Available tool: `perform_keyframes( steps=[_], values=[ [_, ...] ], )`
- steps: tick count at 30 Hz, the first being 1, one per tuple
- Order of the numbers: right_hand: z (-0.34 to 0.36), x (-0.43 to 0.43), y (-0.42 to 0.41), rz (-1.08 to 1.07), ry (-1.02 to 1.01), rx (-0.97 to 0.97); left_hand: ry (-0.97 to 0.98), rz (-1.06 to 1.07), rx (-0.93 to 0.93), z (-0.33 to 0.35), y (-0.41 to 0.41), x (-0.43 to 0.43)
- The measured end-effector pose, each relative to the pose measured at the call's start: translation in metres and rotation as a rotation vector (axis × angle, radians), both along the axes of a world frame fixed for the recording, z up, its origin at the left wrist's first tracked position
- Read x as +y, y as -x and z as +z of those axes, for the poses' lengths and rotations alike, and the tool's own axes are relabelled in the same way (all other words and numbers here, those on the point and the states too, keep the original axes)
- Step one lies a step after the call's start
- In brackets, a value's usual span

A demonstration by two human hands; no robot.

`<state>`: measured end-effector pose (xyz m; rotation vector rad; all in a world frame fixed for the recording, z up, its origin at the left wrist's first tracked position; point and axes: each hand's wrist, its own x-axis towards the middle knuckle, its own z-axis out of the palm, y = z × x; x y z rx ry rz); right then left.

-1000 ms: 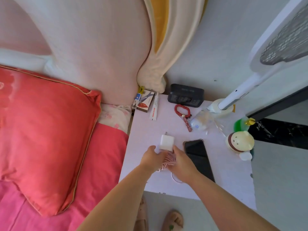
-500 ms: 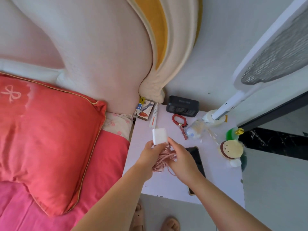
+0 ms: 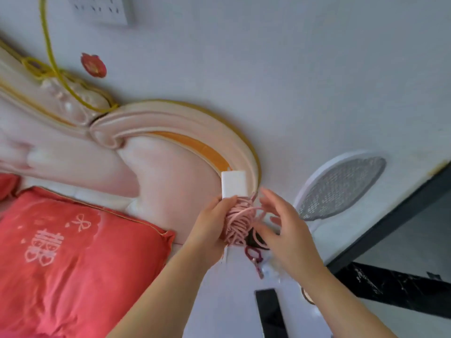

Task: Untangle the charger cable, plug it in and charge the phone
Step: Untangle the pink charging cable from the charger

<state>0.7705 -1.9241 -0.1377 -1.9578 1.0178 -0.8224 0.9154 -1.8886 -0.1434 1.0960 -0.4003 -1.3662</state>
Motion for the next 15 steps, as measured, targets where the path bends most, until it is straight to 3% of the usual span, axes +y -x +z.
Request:
perform_keyframes(
  steps=[9,15],
  values=[
    [0.106,0.003,0.009,-0.058,0.313,0.103,0.244,-0.067,0.022,0.107,0.004,0.017],
    [0.141,0.014,0.018,-0.036,0.271,-0.150,0.391,-0.141,0.029,0.135,0.006,0.029]
  ],
)
